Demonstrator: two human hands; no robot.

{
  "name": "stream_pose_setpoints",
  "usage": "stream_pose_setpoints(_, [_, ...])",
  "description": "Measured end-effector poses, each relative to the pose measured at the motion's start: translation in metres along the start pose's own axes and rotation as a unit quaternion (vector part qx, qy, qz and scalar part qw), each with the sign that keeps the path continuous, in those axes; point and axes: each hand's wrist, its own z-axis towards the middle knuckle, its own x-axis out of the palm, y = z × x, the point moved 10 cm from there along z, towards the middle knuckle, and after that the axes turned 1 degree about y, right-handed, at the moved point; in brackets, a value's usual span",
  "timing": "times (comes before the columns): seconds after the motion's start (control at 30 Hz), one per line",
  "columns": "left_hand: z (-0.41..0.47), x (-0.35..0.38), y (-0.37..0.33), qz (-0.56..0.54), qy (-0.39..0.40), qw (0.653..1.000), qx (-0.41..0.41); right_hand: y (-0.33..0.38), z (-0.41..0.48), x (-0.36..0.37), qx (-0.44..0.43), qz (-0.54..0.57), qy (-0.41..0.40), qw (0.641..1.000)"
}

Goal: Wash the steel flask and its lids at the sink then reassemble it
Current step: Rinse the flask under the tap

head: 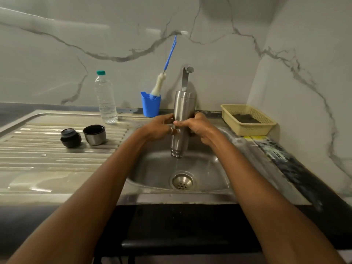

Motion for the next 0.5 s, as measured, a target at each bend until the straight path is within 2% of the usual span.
stream_pose_setpoints(0.13, [-0.012,-0.006,-0.019,0.033,-0.014,0.999,0.016,0.016,-0.016,-0.003,-0.005,0.012,-0.008,1.000])
stream_pose_setpoints(0.5, [-0.032,-0.014,-0.039,0.028,-0.024,0.999,0.017,0.038,-0.033,-0.002,-0.019,0.020,-0.007,1.000])
